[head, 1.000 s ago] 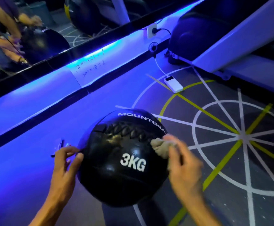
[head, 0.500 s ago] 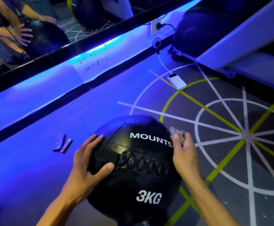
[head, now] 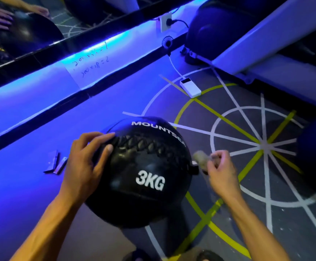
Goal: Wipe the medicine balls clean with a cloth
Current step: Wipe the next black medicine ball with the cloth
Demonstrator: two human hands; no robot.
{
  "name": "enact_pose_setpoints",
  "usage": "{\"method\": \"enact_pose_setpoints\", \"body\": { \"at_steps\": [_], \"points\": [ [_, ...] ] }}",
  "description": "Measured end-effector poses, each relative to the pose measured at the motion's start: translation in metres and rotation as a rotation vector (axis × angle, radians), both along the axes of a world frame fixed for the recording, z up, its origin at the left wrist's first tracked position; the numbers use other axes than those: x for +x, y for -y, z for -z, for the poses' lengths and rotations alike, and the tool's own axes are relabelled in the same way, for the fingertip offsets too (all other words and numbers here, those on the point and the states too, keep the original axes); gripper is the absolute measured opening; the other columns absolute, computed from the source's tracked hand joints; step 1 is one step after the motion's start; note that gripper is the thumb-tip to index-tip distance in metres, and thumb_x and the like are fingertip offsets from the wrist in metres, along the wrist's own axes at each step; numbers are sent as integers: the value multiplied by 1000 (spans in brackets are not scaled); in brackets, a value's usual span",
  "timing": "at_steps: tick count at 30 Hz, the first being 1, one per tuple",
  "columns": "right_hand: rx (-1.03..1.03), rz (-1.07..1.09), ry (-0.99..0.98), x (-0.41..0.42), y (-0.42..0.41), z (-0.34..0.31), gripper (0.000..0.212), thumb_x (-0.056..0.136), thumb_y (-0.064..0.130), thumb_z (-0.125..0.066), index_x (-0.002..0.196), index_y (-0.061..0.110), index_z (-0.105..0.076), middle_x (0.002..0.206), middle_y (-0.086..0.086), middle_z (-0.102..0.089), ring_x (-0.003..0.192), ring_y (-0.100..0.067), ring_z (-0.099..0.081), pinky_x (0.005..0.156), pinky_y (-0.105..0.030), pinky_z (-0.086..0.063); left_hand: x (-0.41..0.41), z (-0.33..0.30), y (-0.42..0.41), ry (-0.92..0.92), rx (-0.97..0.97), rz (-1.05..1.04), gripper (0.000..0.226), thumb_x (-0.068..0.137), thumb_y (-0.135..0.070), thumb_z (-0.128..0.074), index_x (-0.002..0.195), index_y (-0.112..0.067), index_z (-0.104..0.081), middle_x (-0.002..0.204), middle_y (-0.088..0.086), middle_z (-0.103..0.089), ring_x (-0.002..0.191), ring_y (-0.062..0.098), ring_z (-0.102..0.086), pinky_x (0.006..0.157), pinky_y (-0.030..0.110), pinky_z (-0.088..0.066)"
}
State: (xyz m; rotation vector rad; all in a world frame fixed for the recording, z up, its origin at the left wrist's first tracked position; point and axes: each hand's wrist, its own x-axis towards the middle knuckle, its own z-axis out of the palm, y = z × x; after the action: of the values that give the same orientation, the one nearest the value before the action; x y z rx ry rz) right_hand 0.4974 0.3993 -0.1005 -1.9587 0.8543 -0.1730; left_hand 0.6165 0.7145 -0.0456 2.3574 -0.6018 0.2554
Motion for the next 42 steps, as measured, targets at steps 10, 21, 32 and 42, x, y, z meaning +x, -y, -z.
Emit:
{"method": "enact_pose_setpoints", "body": {
  "at_steps": [10,21,32,42],
  "points": [
    [92,-188,-118,-4,-12,18,55,88,72,-55,78,19,-46,69,-4,-57,66,-24,-58,65,-41,-49,37,-37,25,-247,124,-152,58,69,-85,-68,101,-37,-72,102,-22,-63,91,0,-64,88,39,-48],
    [173,-123,-17,20,-5,36,37,103,33,-44,70,16,-49,61,2,-58,59,-20,-55,64,-46,-54,69,-33,63,-25,424,-306,25,101,-42,-57,100,-20,-69,113,9,-71,101,39,-66,74,39,-33],
    [216,216,324,50,104,-9,40,94,48,-47,73,14,-43,61,1,-43,59,-18,-40,59,-39,-33,121,-81,180,-15,213,-118,24,100,-44,-59,89,-24,-65,80,15,-70,86,38,-66,78,48,-50],
    [-106,509,413,22,269,-30,38,100,38,-49,69,17,-44,63,2,-49,60,-16,-46,61,-40,-41,158,-24,386,-270,-258,186,24,83,-56,-62,74,-34,-67,63,-1,-60,64,23,-57,75,57,-59]
  ]
}}
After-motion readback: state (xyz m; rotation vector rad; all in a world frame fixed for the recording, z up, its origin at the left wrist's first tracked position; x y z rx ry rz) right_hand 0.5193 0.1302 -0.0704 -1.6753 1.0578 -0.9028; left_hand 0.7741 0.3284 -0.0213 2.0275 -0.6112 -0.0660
